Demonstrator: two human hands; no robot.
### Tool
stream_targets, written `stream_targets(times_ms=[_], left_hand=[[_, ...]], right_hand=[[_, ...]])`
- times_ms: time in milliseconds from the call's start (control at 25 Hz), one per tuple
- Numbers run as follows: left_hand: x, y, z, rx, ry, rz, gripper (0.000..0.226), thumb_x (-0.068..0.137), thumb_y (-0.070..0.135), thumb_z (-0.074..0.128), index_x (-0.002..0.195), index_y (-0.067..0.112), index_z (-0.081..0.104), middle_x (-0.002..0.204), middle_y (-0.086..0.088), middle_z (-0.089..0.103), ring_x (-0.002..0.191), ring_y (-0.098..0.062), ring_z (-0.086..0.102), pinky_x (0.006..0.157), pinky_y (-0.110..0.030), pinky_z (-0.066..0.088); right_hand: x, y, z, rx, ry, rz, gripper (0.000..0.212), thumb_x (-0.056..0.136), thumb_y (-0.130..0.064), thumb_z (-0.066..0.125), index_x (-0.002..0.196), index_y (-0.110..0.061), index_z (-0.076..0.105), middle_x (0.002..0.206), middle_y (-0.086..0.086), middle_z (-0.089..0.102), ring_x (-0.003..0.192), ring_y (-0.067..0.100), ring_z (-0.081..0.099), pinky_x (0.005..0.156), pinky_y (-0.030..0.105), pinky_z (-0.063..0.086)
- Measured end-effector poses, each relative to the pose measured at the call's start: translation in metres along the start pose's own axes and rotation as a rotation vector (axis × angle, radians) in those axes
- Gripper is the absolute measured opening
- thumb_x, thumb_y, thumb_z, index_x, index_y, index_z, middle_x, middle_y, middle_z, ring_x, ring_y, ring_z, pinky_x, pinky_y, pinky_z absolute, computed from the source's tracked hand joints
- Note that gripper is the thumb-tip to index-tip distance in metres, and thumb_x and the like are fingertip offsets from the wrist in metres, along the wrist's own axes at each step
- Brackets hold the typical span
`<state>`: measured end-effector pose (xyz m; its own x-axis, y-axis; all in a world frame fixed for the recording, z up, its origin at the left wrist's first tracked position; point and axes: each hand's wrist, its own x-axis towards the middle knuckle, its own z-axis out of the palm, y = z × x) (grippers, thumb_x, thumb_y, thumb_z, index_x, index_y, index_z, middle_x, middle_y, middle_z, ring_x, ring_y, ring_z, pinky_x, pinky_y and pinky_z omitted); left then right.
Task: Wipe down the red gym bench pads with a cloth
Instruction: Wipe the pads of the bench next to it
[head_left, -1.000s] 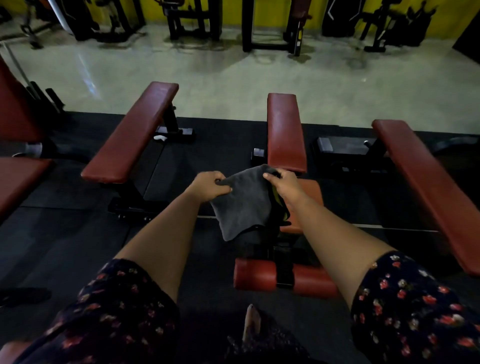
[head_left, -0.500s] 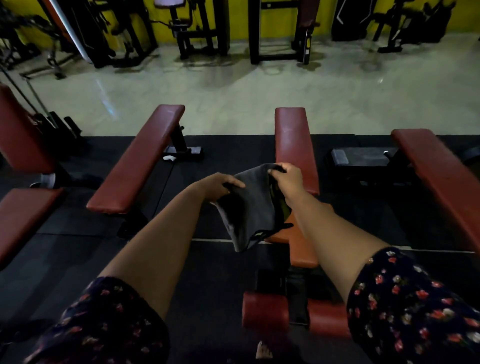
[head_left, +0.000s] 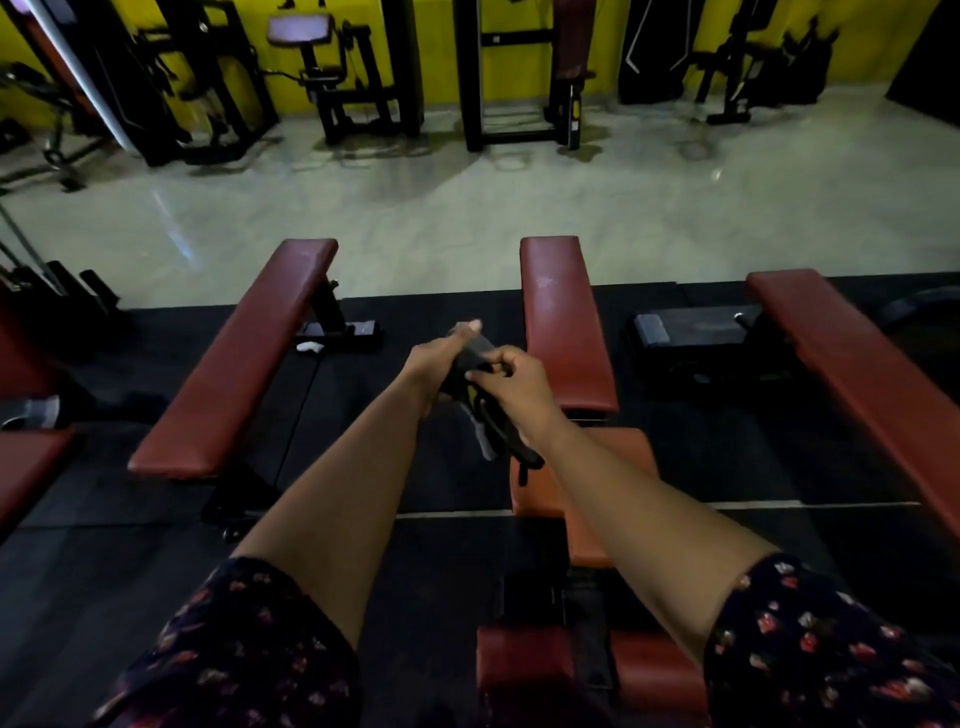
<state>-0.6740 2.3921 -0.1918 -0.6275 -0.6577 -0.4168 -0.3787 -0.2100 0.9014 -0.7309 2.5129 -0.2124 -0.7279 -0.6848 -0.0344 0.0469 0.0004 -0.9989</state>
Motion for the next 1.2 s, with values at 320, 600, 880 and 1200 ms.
stream_targets(times_ms=[320, 600, 880, 1200], left_hand=[[0.036, 0.012, -0.059, 0.201, -0.131, 0.173, 0.032, 0.079, -0.009, 0.053, 0.1, 0.008, 0.07, 0.088, -0.017, 0.064, 0.079, -0.028, 0.06, 0.065, -0.031, 0.049], [0.075, 0.03, -0.128, 0.089, -0.302, 0.289, 0.04, 0.08, -0.016, 0.053, 0.107, 0.012, 0.064, 0.099, -0.009, 0.064, 0.096, -0.02, 0.06, 0.076, -0.023, 0.051], [0.129, 0.011, -0.196, 0.403, 0.055, 0.463, 0.022, 0.086, 0.025, 0.072, 0.106, 0.02, 0.063, 0.113, -0.006, 0.064, 0.099, -0.018, 0.062, 0.083, -0.025, 0.045], [0.153, 0.024, -0.197, -0.085, -0.267, 0.104, 0.063, 0.082, 0.044, 0.074, 0.132, 0.017, 0.045, 0.117, -0.009, 0.063, 0.103, -0.025, 0.064, 0.087, -0.04, 0.054]], right_hand=[[0.045, -0.009, -0.015, -0.215, -0.09, 0.02, 0.053, 0.082, -0.001, 0.071, 0.129, -0.018, 0.054, 0.123, 0.005, 0.053, 0.111, 0.016, 0.051, 0.087, 0.025, 0.046], [0.087, 0.013, 0.074, -0.275, -0.168, 0.158, 0.09, 0.064, -0.035, 0.089, 0.141, -0.02, 0.045, 0.128, 0.0, 0.061, 0.115, 0.016, 0.059, 0.098, 0.036, 0.05], [0.121, 0.02, 0.175, -0.112, 0.389, 0.17, 0.055, 0.069, -0.017, 0.08, 0.12, -0.009, 0.059, 0.103, 0.008, 0.069, 0.094, 0.023, 0.067, 0.07, 0.028, 0.054], [0.144, -0.003, 0.188, 0.132, 0.216, 0.16, 0.037, 0.092, 0.002, 0.042, 0.117, -0.014, 0.065, 0.095, 0.0, 0.066, 0.084, 0.014, 0.062, 0.067, 0.022, 0.05]])
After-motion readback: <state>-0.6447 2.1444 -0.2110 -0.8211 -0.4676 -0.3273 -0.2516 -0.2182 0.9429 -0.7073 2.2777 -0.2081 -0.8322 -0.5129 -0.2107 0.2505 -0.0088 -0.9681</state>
